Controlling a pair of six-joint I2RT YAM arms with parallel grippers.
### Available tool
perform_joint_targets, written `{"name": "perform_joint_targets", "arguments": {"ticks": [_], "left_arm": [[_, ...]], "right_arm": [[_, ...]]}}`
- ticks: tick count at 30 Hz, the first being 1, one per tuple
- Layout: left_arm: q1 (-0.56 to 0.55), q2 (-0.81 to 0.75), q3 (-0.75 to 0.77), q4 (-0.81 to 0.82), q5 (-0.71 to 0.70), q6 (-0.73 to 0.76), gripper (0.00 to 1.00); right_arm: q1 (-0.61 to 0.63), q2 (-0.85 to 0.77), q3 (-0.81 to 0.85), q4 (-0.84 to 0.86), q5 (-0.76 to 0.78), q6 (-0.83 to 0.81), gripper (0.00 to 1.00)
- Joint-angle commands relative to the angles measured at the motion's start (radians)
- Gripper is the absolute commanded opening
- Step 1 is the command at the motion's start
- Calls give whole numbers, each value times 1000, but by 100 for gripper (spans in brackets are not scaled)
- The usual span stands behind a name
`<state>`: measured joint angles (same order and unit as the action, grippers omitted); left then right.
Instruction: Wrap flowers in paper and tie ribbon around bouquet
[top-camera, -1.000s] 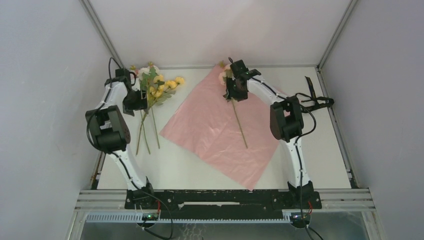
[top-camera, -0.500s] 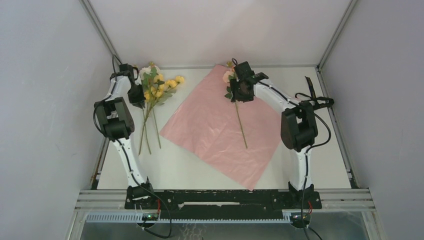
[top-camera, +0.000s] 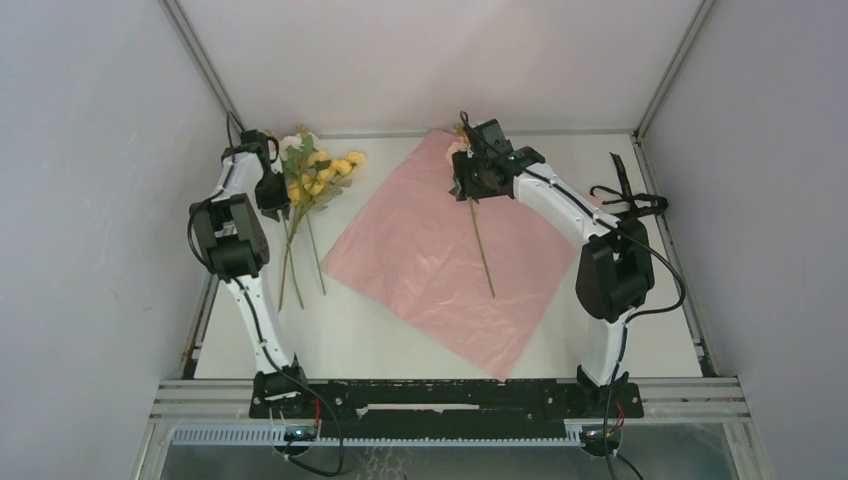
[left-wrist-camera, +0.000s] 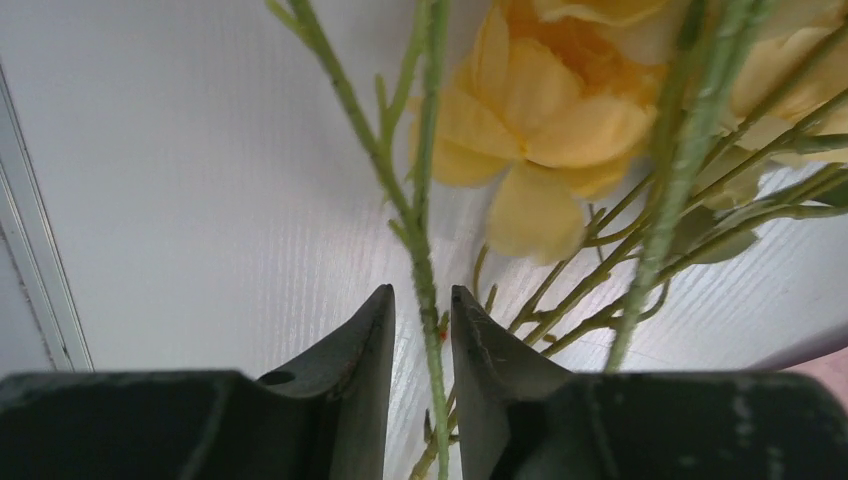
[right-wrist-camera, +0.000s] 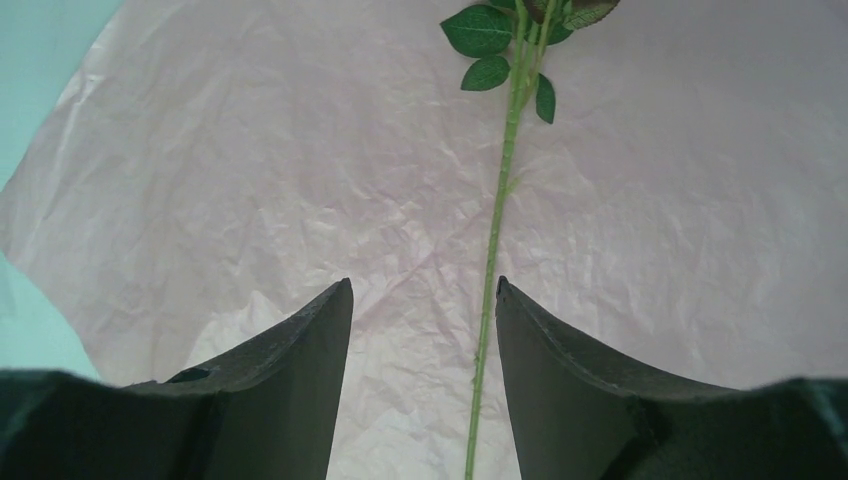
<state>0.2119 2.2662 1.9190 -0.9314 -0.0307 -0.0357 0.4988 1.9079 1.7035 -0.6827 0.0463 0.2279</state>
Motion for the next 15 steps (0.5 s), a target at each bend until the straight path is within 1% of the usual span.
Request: {"name": "perform_joint_targets", "arguments": {"ticks": [1, 4, 5, 7, 9, 10, 12, 15], "left_arm": [[4, 7, 42, -22, -39, 3, 33], [4, 4, 38, -28, -35, 8, 33], [4, 5, 38, -27, -32, 7, 31], [6, 5, 42, -27, -22, 7, 22], [8, 2, 44, -29, -5, 3, 6], [12, -5, 43, -32, 9, 0, 1], [31, -37, 34, -34, 47, -22, 0], [75, -151, -33, 22, 116, -72, 0]], "right_arm": [[14, -71, -5, 37, -4, -33, 63], [15, -80, -9, 34, -5, -38, 63], [15, -84, -13, 34, -6, -39, 63], [19, -93, -21, 38, -6, -39, 63], [20, -102, -31, 46, -6, -39, 63], [21, -107, -35, 47, -5, -39, 63], [25, -117, -39, 47, -4, -40, 63], [35, -138, -42, 44, -3, -52, 63]]}}
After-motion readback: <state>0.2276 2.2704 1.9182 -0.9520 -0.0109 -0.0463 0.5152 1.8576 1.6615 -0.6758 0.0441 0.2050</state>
